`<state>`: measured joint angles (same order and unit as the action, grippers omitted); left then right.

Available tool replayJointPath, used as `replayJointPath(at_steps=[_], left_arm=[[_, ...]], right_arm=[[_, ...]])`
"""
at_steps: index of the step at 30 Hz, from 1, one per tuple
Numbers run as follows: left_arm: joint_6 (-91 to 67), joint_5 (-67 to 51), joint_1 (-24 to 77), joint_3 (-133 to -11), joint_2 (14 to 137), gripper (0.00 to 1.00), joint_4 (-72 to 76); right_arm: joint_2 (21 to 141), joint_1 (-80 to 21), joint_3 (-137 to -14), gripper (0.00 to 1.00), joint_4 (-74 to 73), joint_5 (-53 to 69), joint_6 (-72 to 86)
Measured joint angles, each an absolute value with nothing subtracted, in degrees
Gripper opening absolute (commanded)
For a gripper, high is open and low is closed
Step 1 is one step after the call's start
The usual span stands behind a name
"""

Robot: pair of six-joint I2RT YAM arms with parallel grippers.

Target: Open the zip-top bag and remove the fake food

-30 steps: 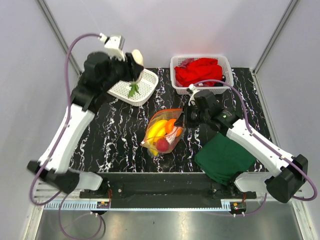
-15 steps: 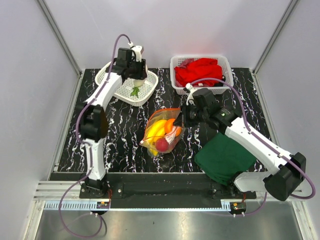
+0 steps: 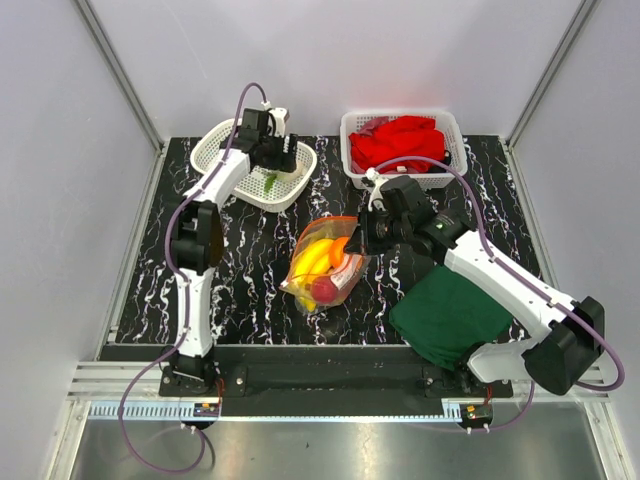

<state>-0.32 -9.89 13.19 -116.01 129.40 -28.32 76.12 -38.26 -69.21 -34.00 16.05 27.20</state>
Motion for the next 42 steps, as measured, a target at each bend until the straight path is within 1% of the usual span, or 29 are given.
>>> replayJointPath(at_steps=[3,5,8,9,11,12,14,16,19,22,23,27,29,32,34,37,42], left_arm=[[-2.8,-10.1,13.2,-110.7,124.2,0.87,-28.6],[-5.0,-10.3,13.2,-107.8,119.9,0.84,-29.0],[-9.0,-11.1,13.4,-101.8,109.8,0.71,-29.0],[-9.9,-11.4,13.6,-98.8,105.4,0.63,-28.3],[-10.8,-11.5,15.0,-92.2,95.3,0.57,-27.6],[-10.9,-11.3,16.6,-89.2,90.3,0.49,-27.1],[-10.9,-10.7,21.5,-84.1,81.1,0.42,-26.0],[-10.7,-10.0,29.5,-79.4,72.2,0.34,-24.4],[-11.2,-8.0,39.4,-75.5,64.9,0.27,-23.0],[-12.3,-3.6,44.1,-74.5,64.5,0.25,-22.4],[-12.4,-2.4,45.0,-74.4,65.4,0.22,-22.4],[-12.4,3.2,48.2,-74.5,73.6,0.17,-23.1],[-12.6,5.2,48.6,-74.6,78.4,0.13,-24.6],[-14.8,7.2,48.5,-74.6,82.8,0.13,-27.4],[-16.5,8.4,48.5,-74.6,83.8,0.16,-28.3],[-20.6,10.6,48.5,-74.6,83.9,0.25,-29.2],[-27.7,11.2,48.5,-74.5,84.1,0.34,-28.6]], right_arm=[[76.7,-38.3,-69.2,0.00,-33.6,16.2,27.4],[76.9,-38.3,-69.2,0.00,-33.6,16.2,27.6],[77.2,-38.3,-70.0,0.00,-33.7,16.0,28.2],[77.4,-38.3,-70.4,0.00,-33.7,16.0,28.4],[78.1,-38.3,-71.4,0.00,-33.7,16.0,28.8],[78.5,-38.3,-72.1,0.00,-33.8,16.0,29.0],[79.5,-38.3,-73.3,0.00,-34.2,16.0,29.5],[80.2,-38.3,-74.5,0.00,-34.8,15.6,29.9],[80.3,-38.3,-76.0,0.00,-36.2,14.8,30.6],[80.3,-38.3,-76.6,0.00,-37.0,14.2,31.1],[80.2,-38.3,-76.7,0.00,-37.3,14.1,31.2],[79.7,-38.3,-76.7,0.00,-38.6,13.6,31.1],[79.6,-38.3,-76.7,0.00,-39.2,13.3,31.0],[79.3,-38.3,-76.7,0.00,-39.7,12.7,30.8],[79.0,-38.3,-76.7,0.00,-39.7,12.6,30.8],[78.4,-38.3,-76.5,0.00,-39.7,12.7,30.9],[77.2,-38.3,-76.3,0.00,-39.7,12.6,31.1]])
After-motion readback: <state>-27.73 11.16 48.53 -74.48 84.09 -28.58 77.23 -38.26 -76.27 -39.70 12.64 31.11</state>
